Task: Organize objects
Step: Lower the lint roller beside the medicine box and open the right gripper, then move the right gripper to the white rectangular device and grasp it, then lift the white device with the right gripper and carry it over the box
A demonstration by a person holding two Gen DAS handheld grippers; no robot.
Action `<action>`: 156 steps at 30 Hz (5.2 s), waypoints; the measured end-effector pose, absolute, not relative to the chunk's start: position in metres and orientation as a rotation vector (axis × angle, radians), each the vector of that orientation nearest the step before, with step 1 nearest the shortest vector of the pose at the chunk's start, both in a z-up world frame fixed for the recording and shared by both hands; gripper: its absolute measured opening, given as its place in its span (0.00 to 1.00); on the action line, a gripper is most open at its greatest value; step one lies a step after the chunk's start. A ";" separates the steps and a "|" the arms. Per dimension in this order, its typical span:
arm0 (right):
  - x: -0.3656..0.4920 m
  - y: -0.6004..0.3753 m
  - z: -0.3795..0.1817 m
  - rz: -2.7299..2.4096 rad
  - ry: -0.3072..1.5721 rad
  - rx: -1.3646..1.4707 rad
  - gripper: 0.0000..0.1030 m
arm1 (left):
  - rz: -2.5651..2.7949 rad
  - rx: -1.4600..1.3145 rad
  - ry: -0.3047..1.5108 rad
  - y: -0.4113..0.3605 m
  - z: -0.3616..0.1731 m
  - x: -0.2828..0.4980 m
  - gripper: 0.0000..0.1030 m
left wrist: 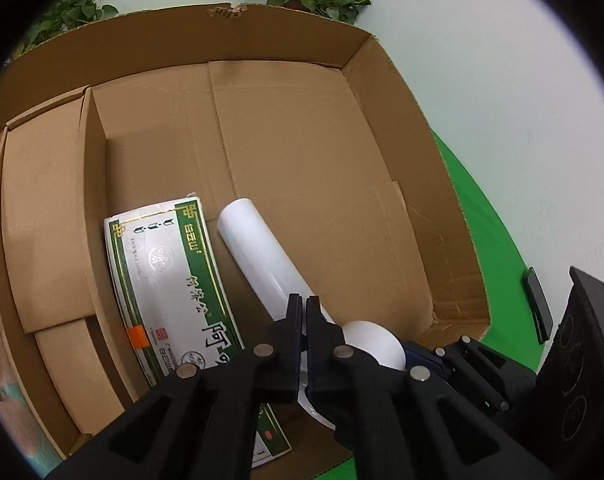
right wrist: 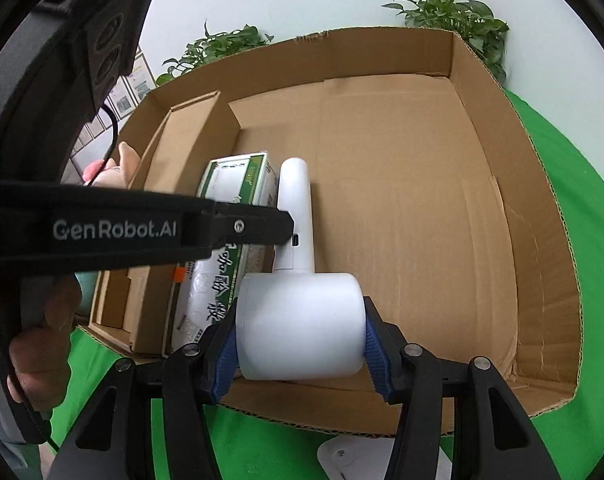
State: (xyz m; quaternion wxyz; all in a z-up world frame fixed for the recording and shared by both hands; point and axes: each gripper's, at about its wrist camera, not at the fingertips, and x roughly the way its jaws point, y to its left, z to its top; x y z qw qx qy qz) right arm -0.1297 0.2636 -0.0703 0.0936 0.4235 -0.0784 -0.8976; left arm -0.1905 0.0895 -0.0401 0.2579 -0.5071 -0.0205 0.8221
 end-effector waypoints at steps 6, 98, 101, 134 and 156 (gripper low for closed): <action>-0.124 0.248 -0.085 -2.635 -0.225 1.355 0.50 | 2.249 -1.408 -0.056 0.083 -0.046 -0.192 0.02; 0.037 0.284 -0.083 -2.699 0.027 1.130 0.99 | 2.382 -1.066 -0.224 0.029 -0.044 -0.048 0.81; 0.026 0.304 -0.099 -2.701 0.028 1.244 0.99 | 2.266 -1.103 -0.251 0.045 -0.057 -0.047 0.81; 0.079 0.291 -0.118 -2.616 -0.158 1.398 0.73 | 1.677 -1.385 -0.561 0.079 -0.135 -0.017 0.61; 0.082 0.268 -0.112 -2.564 -0.275 1.379 0.61 | 1.751 -1.422 -0.525 0.073 -0.150 -0.008 0.31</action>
